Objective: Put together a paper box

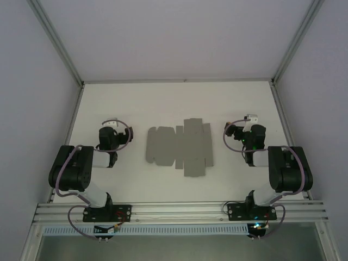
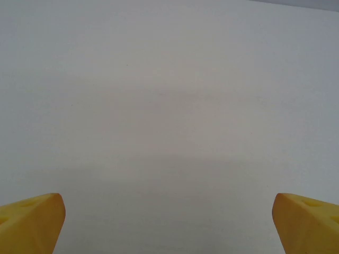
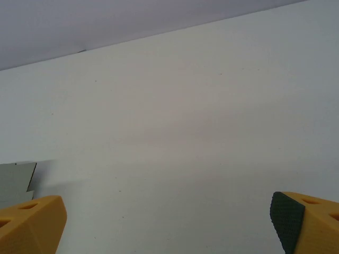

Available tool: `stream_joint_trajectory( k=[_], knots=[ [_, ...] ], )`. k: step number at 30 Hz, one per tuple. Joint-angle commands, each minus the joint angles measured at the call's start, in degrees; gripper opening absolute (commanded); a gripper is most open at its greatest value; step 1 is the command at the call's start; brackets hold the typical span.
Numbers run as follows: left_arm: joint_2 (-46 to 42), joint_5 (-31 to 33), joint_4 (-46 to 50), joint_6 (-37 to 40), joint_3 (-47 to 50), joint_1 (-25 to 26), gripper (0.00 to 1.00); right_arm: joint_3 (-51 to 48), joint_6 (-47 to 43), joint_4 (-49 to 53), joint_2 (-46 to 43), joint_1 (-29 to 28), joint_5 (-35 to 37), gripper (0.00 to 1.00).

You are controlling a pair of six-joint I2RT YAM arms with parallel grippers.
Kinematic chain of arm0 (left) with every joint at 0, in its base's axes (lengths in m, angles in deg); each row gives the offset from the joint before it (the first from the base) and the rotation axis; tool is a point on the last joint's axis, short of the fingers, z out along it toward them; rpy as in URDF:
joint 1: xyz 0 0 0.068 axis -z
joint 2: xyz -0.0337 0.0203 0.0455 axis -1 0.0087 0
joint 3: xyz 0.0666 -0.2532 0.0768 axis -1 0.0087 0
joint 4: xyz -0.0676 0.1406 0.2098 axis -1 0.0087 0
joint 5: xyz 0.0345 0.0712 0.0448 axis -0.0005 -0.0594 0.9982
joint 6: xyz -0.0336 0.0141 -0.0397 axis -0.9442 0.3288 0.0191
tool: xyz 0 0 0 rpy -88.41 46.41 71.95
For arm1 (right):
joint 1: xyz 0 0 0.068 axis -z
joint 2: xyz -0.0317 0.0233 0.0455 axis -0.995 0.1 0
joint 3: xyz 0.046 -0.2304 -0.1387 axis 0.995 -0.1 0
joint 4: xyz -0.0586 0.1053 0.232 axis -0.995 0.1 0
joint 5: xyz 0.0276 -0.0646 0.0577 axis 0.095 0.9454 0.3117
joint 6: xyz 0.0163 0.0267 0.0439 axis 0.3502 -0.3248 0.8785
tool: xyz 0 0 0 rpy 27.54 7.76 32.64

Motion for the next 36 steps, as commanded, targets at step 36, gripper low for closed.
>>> stream_joint_trajectory(
  k=[36],
  knots=[
    [-14.0,-8.3,46.1,-23.2,-23.4,4.2,1.00,25.6,14.1,61.0,-18.7,-6.1,-5.2,1.00]
  ],
)
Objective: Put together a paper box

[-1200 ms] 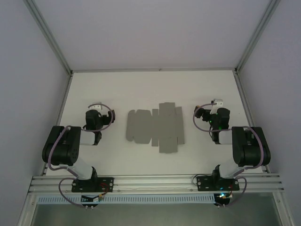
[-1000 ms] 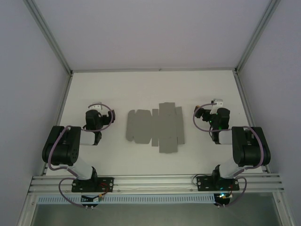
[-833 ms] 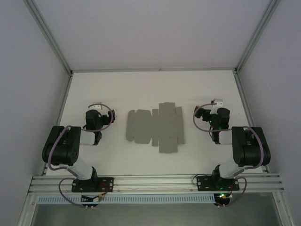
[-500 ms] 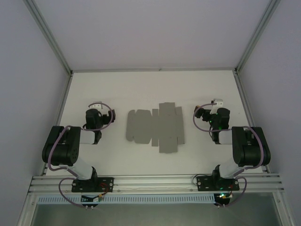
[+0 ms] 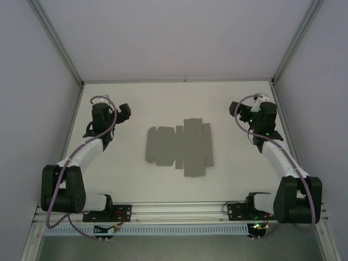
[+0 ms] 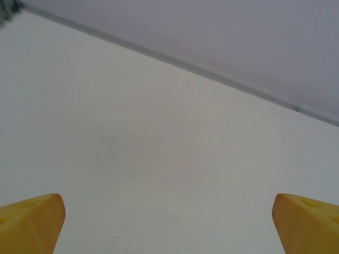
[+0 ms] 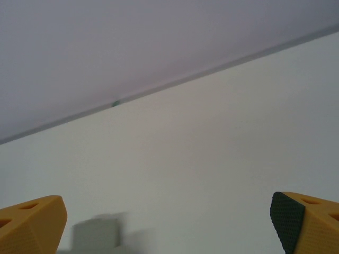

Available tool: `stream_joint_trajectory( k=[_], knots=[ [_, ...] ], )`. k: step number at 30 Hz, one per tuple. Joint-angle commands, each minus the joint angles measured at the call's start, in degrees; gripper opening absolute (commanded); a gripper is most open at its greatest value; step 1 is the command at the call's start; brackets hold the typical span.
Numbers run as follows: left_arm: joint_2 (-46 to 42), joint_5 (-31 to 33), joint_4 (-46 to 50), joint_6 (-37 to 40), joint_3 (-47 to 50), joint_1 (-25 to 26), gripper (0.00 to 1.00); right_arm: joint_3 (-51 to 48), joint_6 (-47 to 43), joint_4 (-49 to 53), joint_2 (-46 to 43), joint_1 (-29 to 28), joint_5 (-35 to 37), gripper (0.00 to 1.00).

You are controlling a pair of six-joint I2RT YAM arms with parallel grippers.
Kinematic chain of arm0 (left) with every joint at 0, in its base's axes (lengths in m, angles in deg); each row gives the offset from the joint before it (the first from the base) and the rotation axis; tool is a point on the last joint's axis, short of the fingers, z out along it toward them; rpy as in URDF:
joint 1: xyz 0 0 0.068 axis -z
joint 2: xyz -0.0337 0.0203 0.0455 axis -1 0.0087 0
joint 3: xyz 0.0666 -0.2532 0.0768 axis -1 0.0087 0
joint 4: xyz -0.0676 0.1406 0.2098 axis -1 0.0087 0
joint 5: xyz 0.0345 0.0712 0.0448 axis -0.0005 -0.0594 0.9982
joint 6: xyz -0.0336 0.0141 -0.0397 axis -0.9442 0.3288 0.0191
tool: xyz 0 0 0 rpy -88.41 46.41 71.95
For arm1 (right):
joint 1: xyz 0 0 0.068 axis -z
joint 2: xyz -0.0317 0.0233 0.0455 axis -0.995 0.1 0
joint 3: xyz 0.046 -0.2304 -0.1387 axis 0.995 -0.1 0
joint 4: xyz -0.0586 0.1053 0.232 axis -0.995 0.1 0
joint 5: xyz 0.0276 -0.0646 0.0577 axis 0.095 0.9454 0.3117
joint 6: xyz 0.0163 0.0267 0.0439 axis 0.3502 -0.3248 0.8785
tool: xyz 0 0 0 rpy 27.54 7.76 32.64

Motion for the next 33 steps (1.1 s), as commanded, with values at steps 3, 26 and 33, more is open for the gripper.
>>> stream_joint_trajectory(
  k=[3,26,33],
  knots=[
    [2.3,-9.3,12.4,-9.7,-1.9,5.5,1.00,4.1,6.2,20.6,1.2,-11.3,-3.9,1.00],
    [15.9,-22.1,10.1,-11.7,0.0,14.2,1.00,8.5,15.2,20.7,32.5,-22.6,0.6,0.77],
    [18.2,-29.5,-0.2,-15.7,0.9,14.5,0.79,6.6,16.3,19.5,32.5,-22.5,0.7,0.76]
  ],
)
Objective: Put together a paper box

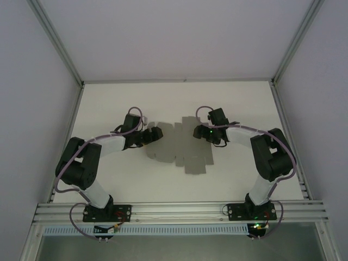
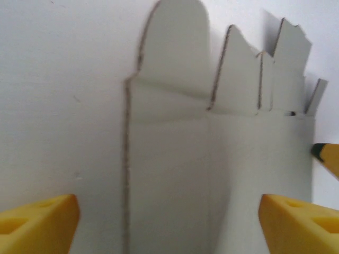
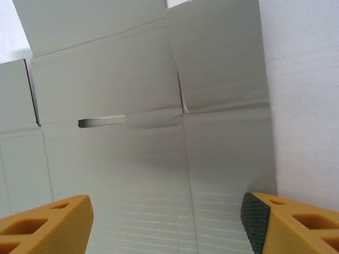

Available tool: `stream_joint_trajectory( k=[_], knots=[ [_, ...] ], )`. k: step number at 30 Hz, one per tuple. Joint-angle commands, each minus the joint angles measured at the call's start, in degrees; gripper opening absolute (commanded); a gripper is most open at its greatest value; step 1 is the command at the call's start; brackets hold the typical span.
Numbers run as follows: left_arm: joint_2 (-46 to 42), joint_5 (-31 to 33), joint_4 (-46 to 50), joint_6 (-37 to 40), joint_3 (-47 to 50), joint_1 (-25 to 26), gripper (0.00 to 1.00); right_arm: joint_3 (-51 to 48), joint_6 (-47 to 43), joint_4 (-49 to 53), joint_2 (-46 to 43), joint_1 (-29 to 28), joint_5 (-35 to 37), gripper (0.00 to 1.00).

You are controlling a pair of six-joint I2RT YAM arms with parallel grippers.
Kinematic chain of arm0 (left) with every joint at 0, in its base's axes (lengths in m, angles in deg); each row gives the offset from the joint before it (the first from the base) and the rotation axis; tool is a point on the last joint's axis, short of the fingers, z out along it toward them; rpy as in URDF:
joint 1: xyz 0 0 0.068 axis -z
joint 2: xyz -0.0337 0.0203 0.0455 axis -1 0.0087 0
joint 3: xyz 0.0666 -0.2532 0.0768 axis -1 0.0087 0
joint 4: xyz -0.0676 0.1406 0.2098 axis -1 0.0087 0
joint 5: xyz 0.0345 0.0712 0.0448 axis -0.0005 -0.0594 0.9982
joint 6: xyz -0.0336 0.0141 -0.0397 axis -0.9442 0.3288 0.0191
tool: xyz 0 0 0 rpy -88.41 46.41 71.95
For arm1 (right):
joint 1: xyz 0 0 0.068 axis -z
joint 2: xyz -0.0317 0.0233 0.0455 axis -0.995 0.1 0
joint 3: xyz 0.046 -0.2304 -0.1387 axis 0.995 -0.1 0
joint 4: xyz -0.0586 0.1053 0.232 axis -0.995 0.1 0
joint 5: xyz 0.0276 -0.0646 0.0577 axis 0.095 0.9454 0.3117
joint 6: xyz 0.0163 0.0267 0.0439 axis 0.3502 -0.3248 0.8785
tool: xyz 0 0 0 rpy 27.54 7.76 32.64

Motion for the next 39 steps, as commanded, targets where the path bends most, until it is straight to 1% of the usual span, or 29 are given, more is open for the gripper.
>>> stream_joint_trajectory(
  k=[1,3,4,6,8,9,10,12,15,18,22,23,26,28,30,33,37,39],
  knots=[
    [1.0,-5.3,-6.6,-2.3,0.8,0.4,0.72,-3.0,1.4,3.2,2.8,0.1,1.8,0.76],
    [0.8,-5.4,-8.0,-2.9,0.9,0.3,0.57,-3.2,1.2,3.1,2.7,0.1,1.9,0.77],
    [0.4,-6.0,-9.1,-3.2,1.3,0.3,0.51,-3.0,1.0,3.0,2.7,0.1,1.9,0.77],
    [-1.0,-6.4,-9.9,-3.4,1.6,0.3,0.29,-2.9,0.6,2.8,2.2,0.4,1.7,0.77],
    [-3.5,-5.5,-8.7,-2.7,1.6,0.3,0.09,-2.6,-0.1,3.0,0.8,1.2,0.5,0.78],
    [-5.0,-5.0,-8.2,-2.6,1.7,0.3,0.03,-2.5,-0.6,3.0,-0.4,1.7,-0.4,0.79],
    [-6.9,-5.0,-7.7,-2.0,1.6,0.3,0.00,-2.5,-1.5,3.0,-2.2,2.4,-1.5,0.80],
    [-10.4,-5.3,-6.4,-1.5,1.3,0.3,0.00,-2.6,-3.1,3.2,-5.9,3.4,-3.1,0.83],
    [-16.4,-6.5,-5.4,-2.0,0.6,0.3,0.00,-3.3,-6.3,4.4,-13.9,5.8,-7.4,0.87],
    [-21.8,-8.7,-4.2,-2.9,-0.8,0.2,0.00,-4.8,-9.1,5.7,-21.7,9.6,-15.8,0.87],
    [-27.5,-11.0,-4.4,-6.2,-2.4,-0.2,0.00,-6.3,-11.7,6.9,-29.7,14.0,-27.6,0.84],
    [-28.7,-11.9,-4.9,-6.7,-2.6,-0.4,0.00,-6.7,-12.0,7.0,-31.1,14.9,-29.6,0.84],
    [-31.9,-13.0,-6.6,-8.9,-2.8,-0.4,0.00,-6.5,-12.9,9.7,-34.1,17.3,-33.9,0.79],
    [-33.4,-12.2,-6.9,-10.1,-2.4,-0.4,0.00,-7.0,-12.8,10.1,-35.2,18.5,-36.6,0.76],
    [-34.6,-12.2,-8.8,-11.4,-1.3,-0.4,0.00,-7.9,-12.8,8.5,-35.8,19.2,-40.7,0.73],
    [-35.3,-12.6,-11.2,-13.0,-0.5,-0.5,0.00,-8.5,-12.1,6.1,-35.4,19.2,-45.5,0.65],
    [-35.7,-11.8,-10.6,-12.7,-0.4,-0.6,0.00,-9.0,-11.6,4.4,-35.5,19.2,-48.1,0.42],
    [-35.5,-11.4,-10.6,-12.7,-0.2,-0.5,0.00,-9.4,-11.5,3.5,-36.0,19.2,-48.6,0.29]
  ],
)
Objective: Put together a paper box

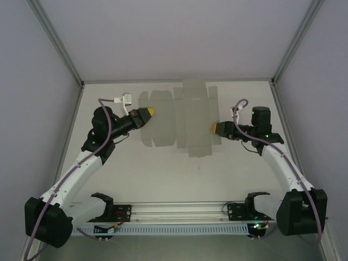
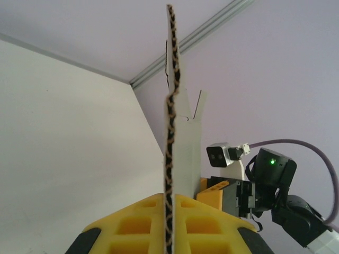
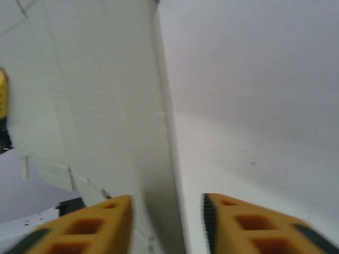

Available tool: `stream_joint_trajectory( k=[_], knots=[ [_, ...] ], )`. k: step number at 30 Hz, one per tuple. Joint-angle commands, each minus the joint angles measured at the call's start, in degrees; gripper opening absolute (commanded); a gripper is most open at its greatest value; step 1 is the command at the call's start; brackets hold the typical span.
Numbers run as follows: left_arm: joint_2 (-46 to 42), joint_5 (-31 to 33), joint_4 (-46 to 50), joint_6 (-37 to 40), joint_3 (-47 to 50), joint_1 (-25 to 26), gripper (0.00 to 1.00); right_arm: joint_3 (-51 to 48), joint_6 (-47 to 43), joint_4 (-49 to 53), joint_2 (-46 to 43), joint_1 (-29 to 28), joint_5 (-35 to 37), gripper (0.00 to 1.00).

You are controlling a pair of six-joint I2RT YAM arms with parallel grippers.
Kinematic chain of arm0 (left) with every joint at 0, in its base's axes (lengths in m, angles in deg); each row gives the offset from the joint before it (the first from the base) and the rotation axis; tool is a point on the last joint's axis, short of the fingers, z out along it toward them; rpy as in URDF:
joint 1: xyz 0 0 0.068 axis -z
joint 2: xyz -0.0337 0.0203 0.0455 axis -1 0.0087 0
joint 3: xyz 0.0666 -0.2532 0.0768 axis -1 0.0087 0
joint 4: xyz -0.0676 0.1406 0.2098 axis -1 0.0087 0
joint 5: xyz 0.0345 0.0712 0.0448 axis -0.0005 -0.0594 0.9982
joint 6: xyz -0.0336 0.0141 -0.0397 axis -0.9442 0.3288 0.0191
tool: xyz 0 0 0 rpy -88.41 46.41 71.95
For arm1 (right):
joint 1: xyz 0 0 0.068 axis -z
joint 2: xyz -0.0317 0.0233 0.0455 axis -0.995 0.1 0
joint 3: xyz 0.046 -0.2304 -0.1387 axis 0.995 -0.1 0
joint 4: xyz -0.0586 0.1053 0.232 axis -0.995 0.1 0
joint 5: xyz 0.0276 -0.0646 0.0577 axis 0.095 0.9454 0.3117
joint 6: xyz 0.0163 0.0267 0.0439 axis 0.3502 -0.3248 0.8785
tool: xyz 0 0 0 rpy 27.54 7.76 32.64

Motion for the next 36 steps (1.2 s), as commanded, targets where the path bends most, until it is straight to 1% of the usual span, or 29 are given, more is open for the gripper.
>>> stream_joint_trajectory(
  k=[1,4,6,9,10,11,12,13,14,15,18,20,21,24,26,28,31,33,36],
  knots=[
    [-0.8,0.0,-1.5,-0.9,0.6,-0.5,0.00,-0.8,0.0,-2.4,-0.9,0.1,-4.6,0.24],
    [-0.5,0.9,-0.3,-0.2,0.6,-0.5,0.00,-0.8,-1.3,-1.9,-1.3,0.2,-4.0,0.17],
    [-0.5,1.0,0.6,0.4,0.7,-0.5,0.00,-0.7,-2.9,-1.0,-1.7,0.2,-1.9,0.09],
    [-0.7,1.3,3.2,1.6,0.8,-0.5,0.00,-0.2,-5.7,1.1,-1.3,0.1,2.7,0.04],
    [-0.9,2.5,5.7,2.5,0.8,-0.5,0.06,0.1,-6.9,2.2,-0.8,0.1,4.6,0.01],
    [-1.1,3.8,8.2,3.5,0.7,-0.6,0.22,0.3,-7.9,2.9,-0.3,0.1,6.1,0.00],
    [-1.3,5.2,10.7,4.5,0.7,-0.5,0.43,0.3,-9.2,3.4,0.3,0.1,6.7,0.00],
    [-1.7,7.5,13.8,5.5,0.9,-0.5,0.69,0.3,-10.3,3.7,1.2,0.0,7.2,0.00],
    [-2.1,10.0,16.7,6.1,1.2,-0.6,0.86,0.3,-11.2,4.0,2.1,-0.2,7.7,0.00],
    [-2.4,12.8,20.0,6.9,1.3,-0.5,0.99,0.5,-12.3,4.5,3.1,-0.5,8.7,0.00],
    [-3.7,22.5,30.9,9.5,0.9,-0.5,1.00,1.8,-16.2,7.5,6.9,-2.3,12.7,0.00],
    [-4.3,27.6,35.8,10.2,0.9,-0.5,1.00,2.8,-19.1,9.1,9.9,-3.8,13.8,0.00],
    [-4.5,29.2,37.2,10.8,0.9,-0.5,1.00,3.5,-19.1,9.2,11.3,-4.8,16.0,0.00],
    [-4.7,31.9,39.8,11.7,0.8,-0.5,1.00,6.2,-24.5,10.0,15.5,-8.2,25.2,0.00],
    [-4.7,31.9,39.7,11.9,0.8,-0.5,1.00,7.4,-28.6,9.0,17.4,-11.4,34.8,0.00],
    [-3.8,30.8,39.4,12.5,0.4,-0.4,1.00,7.1,-34.7,5.5,18.5,-15.5,45.8,0.00],
    [-1.0,27.9,37.1,12.9,-0.9,-0.5,1.00,5.9,-43.6,-2.0,19.7,-21.2,57.2,0.00],
    [1.9,25.3,35.2,12.9,-2.3,-0.4,1.00,5.8,-46.5,-5.8,20.5,-23.2,60.4,0.00],
    [7.5,21.6,33.7,13.3,-6.2,-0.3,1.00,3.5,-53.9,-13.9,21.0,-27.1,64.6,0.01]
  ],
)
